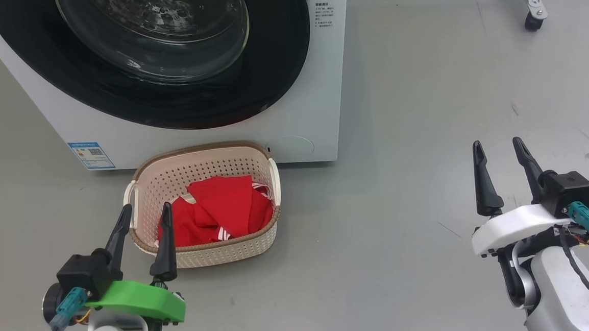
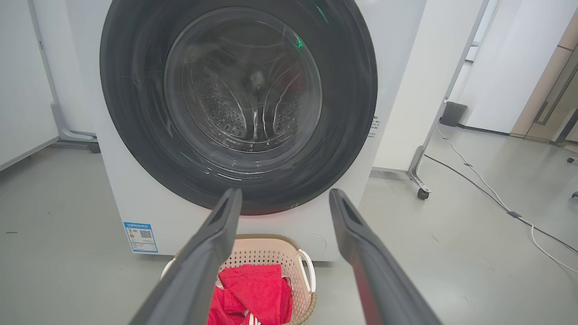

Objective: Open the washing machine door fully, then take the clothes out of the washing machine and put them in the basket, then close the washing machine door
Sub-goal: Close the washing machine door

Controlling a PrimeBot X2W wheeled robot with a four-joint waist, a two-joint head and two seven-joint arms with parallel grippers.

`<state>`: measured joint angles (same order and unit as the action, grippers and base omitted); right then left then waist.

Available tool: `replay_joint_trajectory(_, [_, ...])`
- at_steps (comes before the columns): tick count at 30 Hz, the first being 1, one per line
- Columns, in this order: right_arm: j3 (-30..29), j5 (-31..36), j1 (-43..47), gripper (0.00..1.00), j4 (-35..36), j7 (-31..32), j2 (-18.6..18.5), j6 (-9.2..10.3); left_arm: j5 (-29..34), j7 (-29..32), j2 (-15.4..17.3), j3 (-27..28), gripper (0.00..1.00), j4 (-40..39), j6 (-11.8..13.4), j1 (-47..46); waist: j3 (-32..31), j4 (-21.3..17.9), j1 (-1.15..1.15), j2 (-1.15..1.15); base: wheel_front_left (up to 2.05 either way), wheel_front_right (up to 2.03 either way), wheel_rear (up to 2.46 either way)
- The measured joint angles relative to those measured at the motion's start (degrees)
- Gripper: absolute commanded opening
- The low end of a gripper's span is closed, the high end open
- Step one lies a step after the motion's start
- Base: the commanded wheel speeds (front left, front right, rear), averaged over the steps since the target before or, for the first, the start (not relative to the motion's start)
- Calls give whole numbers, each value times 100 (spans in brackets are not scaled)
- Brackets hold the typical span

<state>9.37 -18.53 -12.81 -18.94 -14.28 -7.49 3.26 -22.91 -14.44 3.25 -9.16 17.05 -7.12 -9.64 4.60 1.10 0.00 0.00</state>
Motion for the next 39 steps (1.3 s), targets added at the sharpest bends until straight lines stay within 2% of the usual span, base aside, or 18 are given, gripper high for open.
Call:
replay_joint_trajectory(15, [-112,70,283,100,469,0,33,40,-4,0,-16,22,100,-83,0,63,78,-29,0,0,0,0,0])
replay_joint_trajectory(39, [-181,158,430,100,759,0,70,40,42,0,-22,13,100,-80,0,64,144,-43,0,0,0,0,0])
